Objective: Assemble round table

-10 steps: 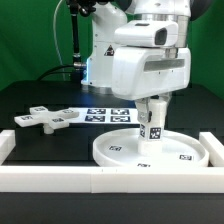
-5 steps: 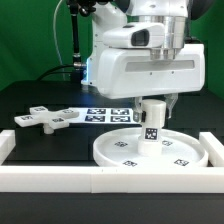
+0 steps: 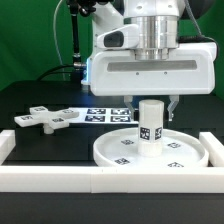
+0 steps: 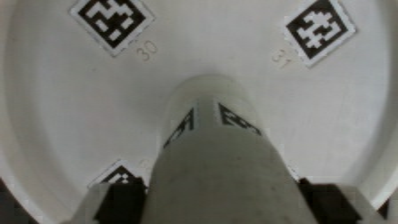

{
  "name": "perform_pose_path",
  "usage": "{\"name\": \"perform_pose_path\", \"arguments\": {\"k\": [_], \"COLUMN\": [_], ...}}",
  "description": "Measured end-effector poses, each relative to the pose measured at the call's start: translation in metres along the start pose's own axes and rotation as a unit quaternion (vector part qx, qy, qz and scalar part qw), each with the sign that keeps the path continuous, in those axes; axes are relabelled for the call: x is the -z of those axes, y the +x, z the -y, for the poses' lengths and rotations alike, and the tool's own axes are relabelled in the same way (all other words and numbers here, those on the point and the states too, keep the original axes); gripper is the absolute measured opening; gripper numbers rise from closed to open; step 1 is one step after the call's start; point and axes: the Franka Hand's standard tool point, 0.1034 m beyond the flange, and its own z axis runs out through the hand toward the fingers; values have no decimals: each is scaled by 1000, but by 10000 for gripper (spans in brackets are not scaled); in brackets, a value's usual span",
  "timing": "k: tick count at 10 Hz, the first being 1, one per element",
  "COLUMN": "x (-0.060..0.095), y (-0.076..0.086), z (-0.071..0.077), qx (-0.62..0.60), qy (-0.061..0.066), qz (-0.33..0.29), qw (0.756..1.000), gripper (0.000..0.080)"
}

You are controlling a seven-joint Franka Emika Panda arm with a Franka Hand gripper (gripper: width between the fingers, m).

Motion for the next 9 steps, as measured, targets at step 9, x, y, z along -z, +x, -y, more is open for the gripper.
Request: {"name": "perform_pose_path", "arguments": {"k": [9], "x": [3], "y": [2], "z": [0], "qx": [-339], "qy": [26], "qz": [4], "qw": [940], "gripper": [407]}}
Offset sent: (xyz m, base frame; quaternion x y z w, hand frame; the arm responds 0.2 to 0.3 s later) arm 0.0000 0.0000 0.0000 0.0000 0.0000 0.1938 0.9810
